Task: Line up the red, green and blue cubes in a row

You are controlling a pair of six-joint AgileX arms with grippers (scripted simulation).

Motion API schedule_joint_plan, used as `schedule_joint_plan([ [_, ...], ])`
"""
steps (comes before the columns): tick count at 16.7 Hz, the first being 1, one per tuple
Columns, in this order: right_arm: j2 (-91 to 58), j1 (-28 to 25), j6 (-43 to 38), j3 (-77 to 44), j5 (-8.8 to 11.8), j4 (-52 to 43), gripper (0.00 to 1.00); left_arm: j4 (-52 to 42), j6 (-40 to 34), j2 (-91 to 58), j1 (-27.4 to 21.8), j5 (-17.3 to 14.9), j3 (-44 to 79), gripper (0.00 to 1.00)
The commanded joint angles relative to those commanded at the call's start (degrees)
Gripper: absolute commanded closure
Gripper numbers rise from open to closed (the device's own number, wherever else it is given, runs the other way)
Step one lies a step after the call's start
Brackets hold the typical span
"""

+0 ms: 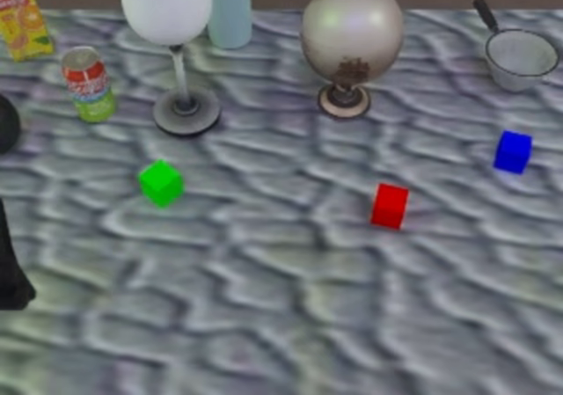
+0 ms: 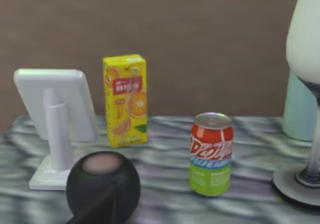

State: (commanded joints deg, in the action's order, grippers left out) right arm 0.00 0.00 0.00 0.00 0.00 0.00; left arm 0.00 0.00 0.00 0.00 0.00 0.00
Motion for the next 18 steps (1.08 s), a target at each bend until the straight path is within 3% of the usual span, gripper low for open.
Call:
schedule_joint_plan([
  [4, -1.7, -0.4, 0.8, -1.7, -0.1, -1.0, 0.0, 0.0, 0.0, 0.0, 0.0, 0.0, 0.0, 0.0],
  [8, -12.6, -3.0, 5.2, -12.0, -0.4, -7.1, 0.0, 0.0, 0.0, 0.0, 0.0, 0.0, 0.0, 0.0],
  [18, -71.7, -16.1, 25.3, -59.0, 0.4, -40.6, 0.0, 0.0, 0.0, 0.0, 0.0, 0.0, 0.0, 0.0],
])
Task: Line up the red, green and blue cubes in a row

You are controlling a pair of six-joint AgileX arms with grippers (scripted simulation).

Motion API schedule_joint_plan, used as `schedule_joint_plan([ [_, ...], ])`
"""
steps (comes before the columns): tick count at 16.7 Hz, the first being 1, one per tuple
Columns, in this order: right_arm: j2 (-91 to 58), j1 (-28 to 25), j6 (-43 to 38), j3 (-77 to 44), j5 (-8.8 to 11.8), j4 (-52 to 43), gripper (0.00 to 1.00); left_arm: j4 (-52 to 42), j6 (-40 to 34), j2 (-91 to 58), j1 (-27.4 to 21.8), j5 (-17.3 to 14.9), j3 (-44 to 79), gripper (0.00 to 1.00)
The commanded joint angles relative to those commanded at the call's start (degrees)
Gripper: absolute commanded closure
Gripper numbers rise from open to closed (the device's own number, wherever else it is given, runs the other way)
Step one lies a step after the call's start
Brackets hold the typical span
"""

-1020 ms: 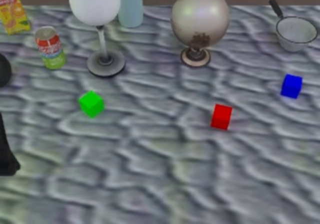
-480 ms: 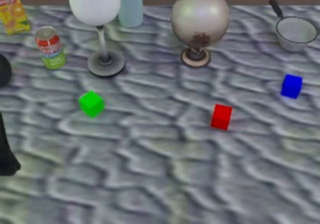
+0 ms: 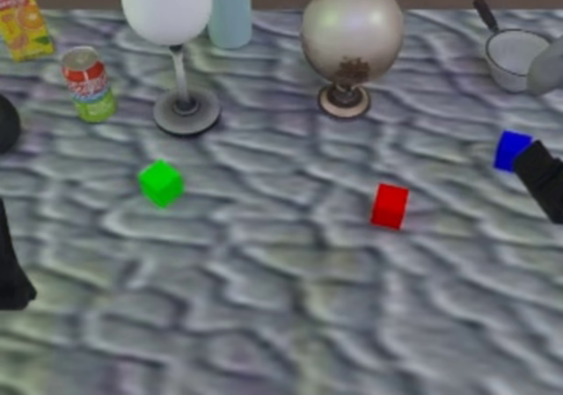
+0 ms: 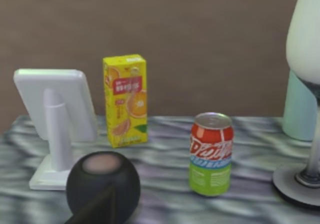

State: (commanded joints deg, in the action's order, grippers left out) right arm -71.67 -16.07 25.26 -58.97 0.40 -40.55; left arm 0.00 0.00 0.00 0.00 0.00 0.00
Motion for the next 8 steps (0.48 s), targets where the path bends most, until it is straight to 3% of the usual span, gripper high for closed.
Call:
schedule_joint_plan([
  [8, -43.9, -9.3, 14.8, -36.1, 0.0, -23.4, 0.0, 0.0, 0.0, 0.0, 0.0, 0.0, 0.0, 0.0],
])
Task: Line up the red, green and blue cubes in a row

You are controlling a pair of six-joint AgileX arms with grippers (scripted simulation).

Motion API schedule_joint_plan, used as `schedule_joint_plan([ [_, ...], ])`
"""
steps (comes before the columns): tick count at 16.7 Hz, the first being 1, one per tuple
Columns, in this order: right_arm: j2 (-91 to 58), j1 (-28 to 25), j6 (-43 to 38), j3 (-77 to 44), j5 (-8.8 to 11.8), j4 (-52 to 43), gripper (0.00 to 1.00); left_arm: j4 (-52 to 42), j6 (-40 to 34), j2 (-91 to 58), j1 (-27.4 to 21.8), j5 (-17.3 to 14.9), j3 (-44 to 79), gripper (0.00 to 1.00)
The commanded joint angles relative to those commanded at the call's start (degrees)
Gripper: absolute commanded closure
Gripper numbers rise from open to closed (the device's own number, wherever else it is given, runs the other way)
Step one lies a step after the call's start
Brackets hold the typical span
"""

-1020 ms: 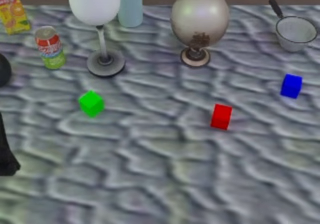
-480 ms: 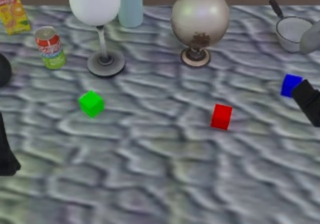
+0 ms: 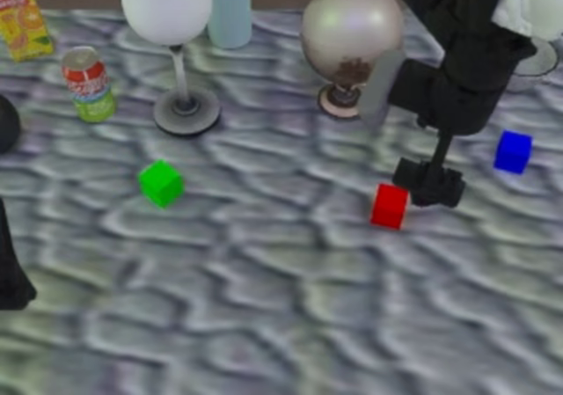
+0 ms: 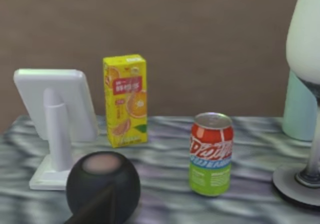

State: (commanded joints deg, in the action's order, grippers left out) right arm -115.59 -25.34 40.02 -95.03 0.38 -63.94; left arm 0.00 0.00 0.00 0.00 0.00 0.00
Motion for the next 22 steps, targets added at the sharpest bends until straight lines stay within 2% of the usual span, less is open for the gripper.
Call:
schedule_joint_plan([
  [5, -12.1, -2.7, 4.5, -12.3, -0.5, -5.4, 0.0, 0.0, 0.0, 0.0, 0.0, 0.0, 0.0, 0.0],
  [12, -12.9, -2.6, 4.8, -12.8, -0.6, -5.4, 0.0, 0.0, 0.0, 0.0, 0.0, 0.0, 0.0, 0.0],
  [19, -17.3, -2.9, 4.7, -3.9, -0.6, 8.4, 0.0, 0.0, 0.0, 0.0, 0.0, 0.0, 0.0, 0.0],
  [22, -18.6, -3.0, 4.7, -1.7, -0.6, 11.4, 0.0, 0.0, 0.0, 0.0, 0.0, 0.0, 0.0, 0.0],
])
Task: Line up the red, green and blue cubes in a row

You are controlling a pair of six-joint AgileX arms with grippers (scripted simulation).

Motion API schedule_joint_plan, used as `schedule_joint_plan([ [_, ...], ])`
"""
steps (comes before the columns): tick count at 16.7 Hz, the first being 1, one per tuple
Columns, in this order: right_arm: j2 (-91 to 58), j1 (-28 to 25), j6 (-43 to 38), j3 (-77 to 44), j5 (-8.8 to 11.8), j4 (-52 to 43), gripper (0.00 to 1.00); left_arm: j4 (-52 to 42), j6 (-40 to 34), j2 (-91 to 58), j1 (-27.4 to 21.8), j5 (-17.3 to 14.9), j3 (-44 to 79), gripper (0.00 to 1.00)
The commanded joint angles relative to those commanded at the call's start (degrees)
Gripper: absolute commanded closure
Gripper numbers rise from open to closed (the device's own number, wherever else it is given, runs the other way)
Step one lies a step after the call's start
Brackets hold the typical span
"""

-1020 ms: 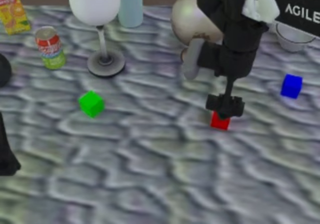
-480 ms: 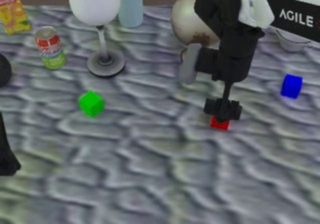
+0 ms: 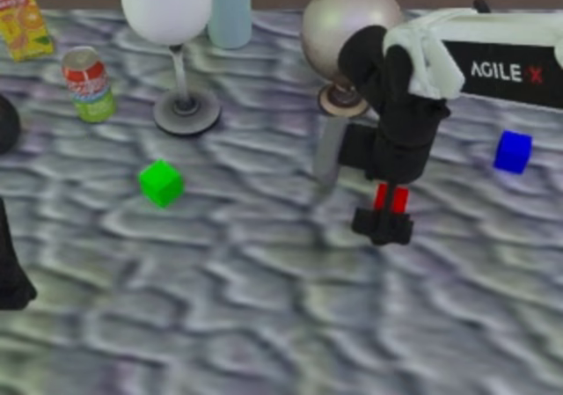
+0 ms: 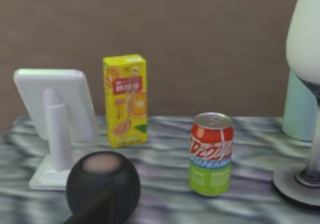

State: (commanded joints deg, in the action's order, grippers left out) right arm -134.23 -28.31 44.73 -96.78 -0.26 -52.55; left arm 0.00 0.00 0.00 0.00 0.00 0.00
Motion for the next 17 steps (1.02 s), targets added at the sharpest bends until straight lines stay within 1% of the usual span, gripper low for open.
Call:
schedule_joint_plan([
  [3, 0.0, 0.0, 0.0, 0.0, 0.0, 0.0, 0.0, 0.0, 0.0, 0.0, 0.0, 0.0, 0.0, 0.0],
  [16, 0.0, 0.0, 0.0, 0.0, 0.0, 0.0, 0.98, 0.0, 0.0, 0.0, 0.0, 0.0, 0.0, 0.0],
  [17, 0.0, 0.0, 0.0, 0.0, 0.0, 0.0, 1.0, 0.0, 0.0, 0.0, 0.0, 0.0, 0.0, 0.0],
])
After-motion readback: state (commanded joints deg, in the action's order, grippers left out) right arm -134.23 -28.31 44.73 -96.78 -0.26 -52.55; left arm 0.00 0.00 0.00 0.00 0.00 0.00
